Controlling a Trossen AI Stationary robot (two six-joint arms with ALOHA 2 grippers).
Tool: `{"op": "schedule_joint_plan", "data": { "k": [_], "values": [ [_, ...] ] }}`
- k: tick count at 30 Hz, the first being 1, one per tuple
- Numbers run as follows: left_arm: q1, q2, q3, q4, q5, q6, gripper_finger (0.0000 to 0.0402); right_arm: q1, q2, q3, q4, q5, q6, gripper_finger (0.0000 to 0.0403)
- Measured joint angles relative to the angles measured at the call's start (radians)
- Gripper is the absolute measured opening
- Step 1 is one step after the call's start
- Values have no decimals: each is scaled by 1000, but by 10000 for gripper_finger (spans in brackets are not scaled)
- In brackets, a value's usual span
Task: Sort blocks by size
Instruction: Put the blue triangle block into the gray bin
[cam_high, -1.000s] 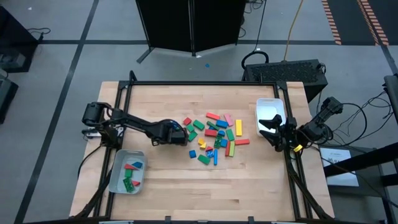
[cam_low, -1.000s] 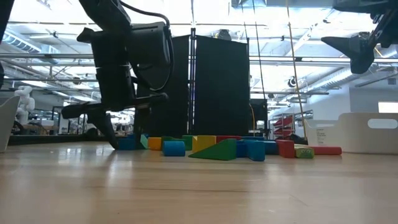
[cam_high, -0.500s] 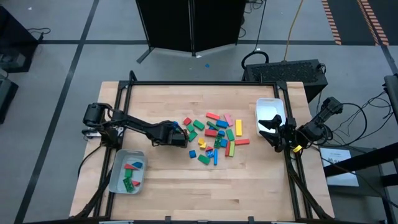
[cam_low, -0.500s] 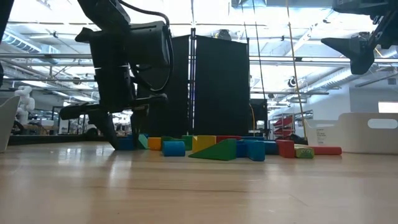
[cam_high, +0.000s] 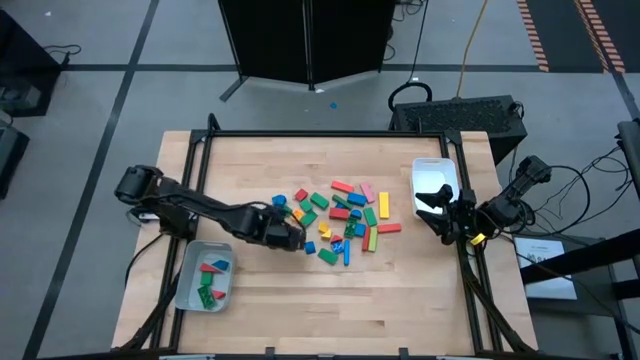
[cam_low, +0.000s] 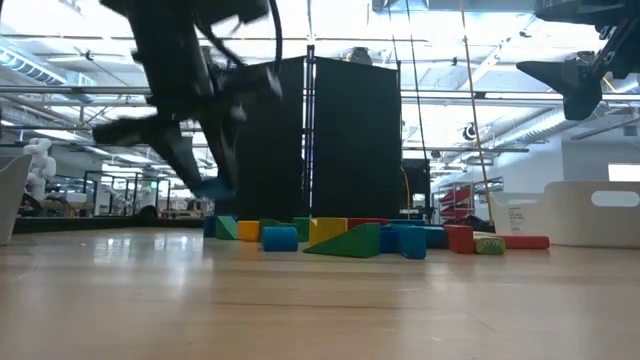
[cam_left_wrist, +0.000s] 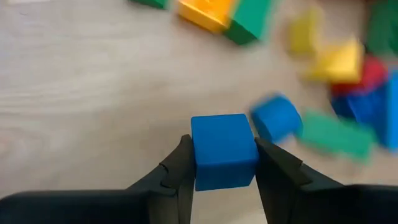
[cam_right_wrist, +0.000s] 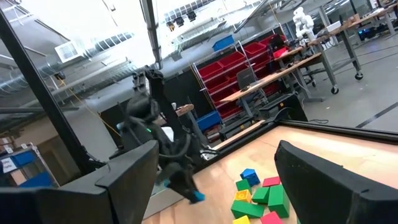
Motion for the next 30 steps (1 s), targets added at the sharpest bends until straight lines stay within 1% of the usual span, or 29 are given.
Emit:
{"op": "schedule_joint_plan", "data": {
  "k": [2, 4, 7, 10, 15, 19, 23, 25, 30],
  "values": [
    [-41, -35, 25, -67, 37, 55, 128, 0, 0, 0, 1, 0, 1, 313],
    [-90, -72, 53, -173, 75, 79, 129, 0, 0, 0, 1, 0, 3, 313],
    [-177, -133, 83, -351, 98, 88, 130, 0, 0, 0, 6, 0, 4, 313],
    [-272, -197, 89, -487, 123, 18, 130, 0, 0, 0, 6, 0, 4, 313],
    [-450, -274, 89, -661, 141, -168, 131, 0, 0, 0, 7, 0, 9, 313],
    [-569, -288, 75, -706, 132, -266, 132, 0, 0, 0, 6, 0, 26, 313],
    [-620, -284, 52, -710, 128, -322, 143, 0, 0, 0, 5, 0, 26, 313],
    [-627, -280, 47, -708, 151, -335, 161, 0, 0, 0, 5, 0, 26, 313],
    [-627, -274, 47, -705, 214, -330, 228, 0, 0, 0, 5, 0, 26, 313]
  ]
}}
